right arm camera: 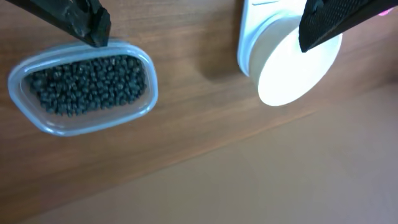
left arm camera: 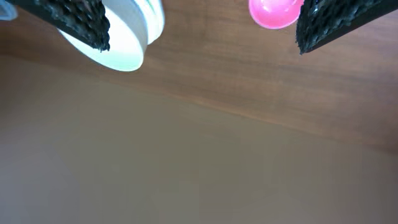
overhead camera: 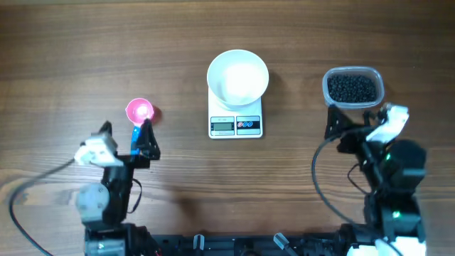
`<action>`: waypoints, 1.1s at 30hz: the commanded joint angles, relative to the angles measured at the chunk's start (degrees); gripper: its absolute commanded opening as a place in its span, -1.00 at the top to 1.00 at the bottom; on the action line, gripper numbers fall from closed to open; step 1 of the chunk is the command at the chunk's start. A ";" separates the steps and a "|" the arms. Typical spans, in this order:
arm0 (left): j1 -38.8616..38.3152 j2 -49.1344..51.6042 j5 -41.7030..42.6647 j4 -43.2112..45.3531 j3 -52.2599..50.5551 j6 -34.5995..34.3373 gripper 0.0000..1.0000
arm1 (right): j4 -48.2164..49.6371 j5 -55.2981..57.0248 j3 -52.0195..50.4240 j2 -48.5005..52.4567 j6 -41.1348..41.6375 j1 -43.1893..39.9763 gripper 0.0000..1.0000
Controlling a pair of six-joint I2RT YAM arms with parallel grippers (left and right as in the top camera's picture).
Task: Scoop item into bowl and weigh 150g on scale
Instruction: 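Reach the left gripper to the pink scoop and grasp its rim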
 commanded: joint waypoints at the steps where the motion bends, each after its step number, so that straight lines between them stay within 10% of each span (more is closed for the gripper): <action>1: 0.37 11.58 4.04 -2.45 10.47 -0.22 -1.00 | -4.81 -3.39 9.62 6.03 -1.16 0.28 -0.99; 15: 2.16 61.31 10.08 -49.07 67.47 16.72 -1.00 | -29.83 -2.34 34.40 27.85 -9.73 0.28 -0.99; 26: 3.32 72.28 9.18 -54.45 67.89 24.39 -1.00 | -29.42 -7.32 34.40 36.61 -3.02 0.28 -0.99; 33: 5.86 82.84 5.31 -57.59 67.89 32.76 -0.63 | -29.77 -7.26 34.40 38.73 -2.19 0.28 -1.00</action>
